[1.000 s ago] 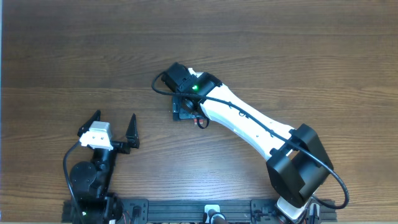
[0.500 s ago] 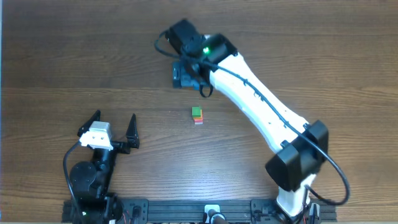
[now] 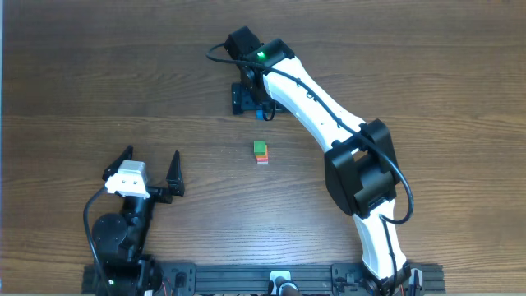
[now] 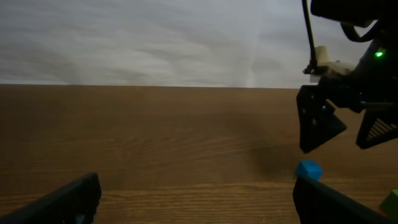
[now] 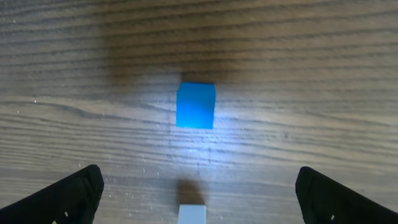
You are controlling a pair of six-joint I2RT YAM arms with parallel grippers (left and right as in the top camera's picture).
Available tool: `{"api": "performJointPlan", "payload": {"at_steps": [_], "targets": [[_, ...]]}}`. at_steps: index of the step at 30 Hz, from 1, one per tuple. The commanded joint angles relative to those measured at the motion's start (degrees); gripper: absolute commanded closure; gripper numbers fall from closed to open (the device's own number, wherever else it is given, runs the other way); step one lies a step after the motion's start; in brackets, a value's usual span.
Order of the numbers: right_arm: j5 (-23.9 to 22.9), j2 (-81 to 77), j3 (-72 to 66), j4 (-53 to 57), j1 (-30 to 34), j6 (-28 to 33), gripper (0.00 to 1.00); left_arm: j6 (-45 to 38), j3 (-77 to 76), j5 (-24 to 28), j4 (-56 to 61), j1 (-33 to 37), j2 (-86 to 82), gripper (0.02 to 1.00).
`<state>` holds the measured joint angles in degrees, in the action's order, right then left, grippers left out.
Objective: Stack Cubes
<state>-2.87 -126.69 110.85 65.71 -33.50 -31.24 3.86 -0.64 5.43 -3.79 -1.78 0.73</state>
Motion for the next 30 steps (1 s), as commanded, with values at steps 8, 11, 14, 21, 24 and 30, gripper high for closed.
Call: {"api": "performJointPlan", "payload": {"at_steps": [8,11,14,21,24,30], "targets": [[1.97,-5.73,0.72,-1.75,1.77,2.64,0.029,-0.85,0.31,0.55,-0.04,0.31,-0.35,0.018],[2.01,-6.43,0.72,-2.6,1.99,2.64,0.064,-0.85,0.31,0.55,-0.04,0.31,-0.35,0.02],[2.01,-6.56,0.72,-3.45,2.08,2.64,0.11,-0.85,0.31,0.55,-0.04,0.31,-0.35,0.018],[2.05,-6.86,0.72,-4.48,2.12,2.64,0.213,-0.85,0.31,0.55,-0.04,0.31,-0.35,0.018],[2.91,-7.43,0.72,-5.09,2.01,2.69,0.242,-0.85,0.31,0.55,-0.04,0.31,-0.35,0.02],[3.08,-8.02,0.68,-5.31,1.84,2.64,0.305,-0.85,0.31,0.55,-0.04,0.31,-0.35,0.018]]}}
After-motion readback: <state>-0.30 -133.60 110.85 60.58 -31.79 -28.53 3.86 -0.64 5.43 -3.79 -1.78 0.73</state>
